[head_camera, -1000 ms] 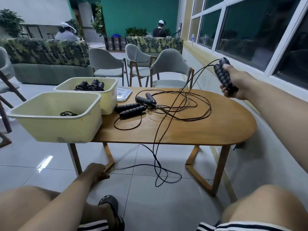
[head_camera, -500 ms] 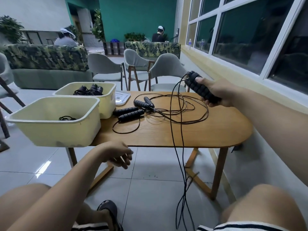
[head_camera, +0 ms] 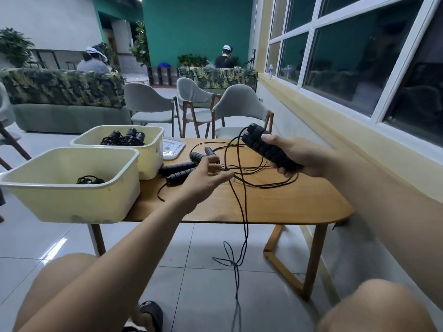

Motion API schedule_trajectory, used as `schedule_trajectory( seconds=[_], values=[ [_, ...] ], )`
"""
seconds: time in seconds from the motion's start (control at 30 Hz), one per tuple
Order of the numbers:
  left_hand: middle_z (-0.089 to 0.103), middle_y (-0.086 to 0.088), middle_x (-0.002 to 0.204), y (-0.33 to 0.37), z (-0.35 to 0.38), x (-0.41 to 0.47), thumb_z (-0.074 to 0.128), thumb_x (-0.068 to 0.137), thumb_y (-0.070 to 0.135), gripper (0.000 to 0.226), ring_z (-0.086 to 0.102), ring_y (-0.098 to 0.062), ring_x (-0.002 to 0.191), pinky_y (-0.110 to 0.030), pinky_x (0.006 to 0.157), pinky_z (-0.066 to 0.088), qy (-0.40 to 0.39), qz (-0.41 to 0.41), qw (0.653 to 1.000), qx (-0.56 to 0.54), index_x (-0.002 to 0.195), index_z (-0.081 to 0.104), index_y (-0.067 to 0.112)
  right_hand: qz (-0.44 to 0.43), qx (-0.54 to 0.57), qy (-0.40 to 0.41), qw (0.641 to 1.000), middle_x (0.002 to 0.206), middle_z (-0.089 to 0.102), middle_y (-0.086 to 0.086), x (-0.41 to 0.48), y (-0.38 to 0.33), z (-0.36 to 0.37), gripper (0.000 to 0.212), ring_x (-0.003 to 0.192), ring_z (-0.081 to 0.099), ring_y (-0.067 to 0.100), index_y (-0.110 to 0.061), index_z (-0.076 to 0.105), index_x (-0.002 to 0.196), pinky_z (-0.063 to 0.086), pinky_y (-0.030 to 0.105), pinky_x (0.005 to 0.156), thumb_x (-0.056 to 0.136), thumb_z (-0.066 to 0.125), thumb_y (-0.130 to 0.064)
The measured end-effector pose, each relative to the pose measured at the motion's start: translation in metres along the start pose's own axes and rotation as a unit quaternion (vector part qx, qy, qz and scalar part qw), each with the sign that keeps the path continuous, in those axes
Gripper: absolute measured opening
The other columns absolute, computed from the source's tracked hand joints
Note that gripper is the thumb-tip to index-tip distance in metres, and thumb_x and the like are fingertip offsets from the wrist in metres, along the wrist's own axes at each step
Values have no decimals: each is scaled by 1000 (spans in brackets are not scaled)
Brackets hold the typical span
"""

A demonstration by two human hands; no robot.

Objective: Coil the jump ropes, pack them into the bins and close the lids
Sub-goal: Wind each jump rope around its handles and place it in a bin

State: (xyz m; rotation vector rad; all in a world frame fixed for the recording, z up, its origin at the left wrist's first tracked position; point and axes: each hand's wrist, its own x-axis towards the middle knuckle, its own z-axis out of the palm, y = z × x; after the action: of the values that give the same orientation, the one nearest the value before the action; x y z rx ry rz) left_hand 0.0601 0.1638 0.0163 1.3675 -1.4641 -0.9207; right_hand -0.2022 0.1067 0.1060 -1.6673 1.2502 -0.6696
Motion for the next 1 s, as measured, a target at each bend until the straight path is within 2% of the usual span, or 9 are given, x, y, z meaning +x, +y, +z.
schedule_trajectory(
  seconds=[0.1,0.2,0.3,0.47,0.67,0.73,0.87,0.93,1.0],
  values=[
    [71,2,125,7,8,15,79,95,39,68,71,-14,113,-37,96,58,10,27,998,-47,151,44,26,-9,24,-21,999,92,65,15,-3,0,12,60,67,57,22,-14,63,127,48,31,59,99,61,-67],
    [77,-4,104,9,14,25,68,104,22,40,78,-20,98,-39,84,64,5,37,990,-135,141,53,21,-15,57,-36,998,90,65,14,-2,7,19,60,66,58,21,-14,63,129,50,29,58,99,60,-66],
    [64,1,80,8,21,35,59,109,24,23,66,-14,73,-31,68,57,12,54,988,-145,131,62,17,-9,84,-34,996,90,67,15,2,18,22,59,68,57,23,-13,63,128,50,31,59,99,61,-65],
    [46,9,71,5,17,58,49,112,39,26,43,-9,60,-30,55,38,18,86,989,-115,118,68,23,-17,90,-79,993,90,67,15,11,34,16,64,70,56,25,-7,61,130,43,35,60,98,61,-62],
    [53,17,66,-2,15,81,43,112,48,30,50,1,63,-32,60,37,10,141,990,22,119,65,29,-43,97,-116,988,93,68,17,17,42,5,65,69,59,24,-5,62,132,49,34,62,98,59,-60],
    [58,26,68,-5,20,83,41,113,44,25,52,4,64,-30,61,36,21,145,986,81,108,63,33,-44,142,-126,981,92,66,19,17,53,7,63,65,58,23,-6,61,133,49,31,57,104,57,-61],
    [55,13,63,-12,47,77,44,113,25,38,54,-2,61,-23,56,36,12,121,971,206,75,47,29,-49,246,-210,945,88,60,20,15,74,24,60,60,54,22,-11,63,137,48,27,51,103,57,-59],
    [56,17,56,-15,60,70,48,107,5,51,54,5,57,-11,52,35,-24,130,975,176,64,44,31,-52,272,-220,935,88,59,20,18,77,34,57,62,54,22,-15,65,135,47,29,53,103,56,-61],
    [60,25,63,-24,70,67,48,105,0,55,56,7,63,-9,58,38,-57,147,980,126,65,51,38,-67,266,-194,942,89,60,20,19,76,41,56,64,53,24,-13,66,132,45,33,56,104,53,-60]
  ],
)
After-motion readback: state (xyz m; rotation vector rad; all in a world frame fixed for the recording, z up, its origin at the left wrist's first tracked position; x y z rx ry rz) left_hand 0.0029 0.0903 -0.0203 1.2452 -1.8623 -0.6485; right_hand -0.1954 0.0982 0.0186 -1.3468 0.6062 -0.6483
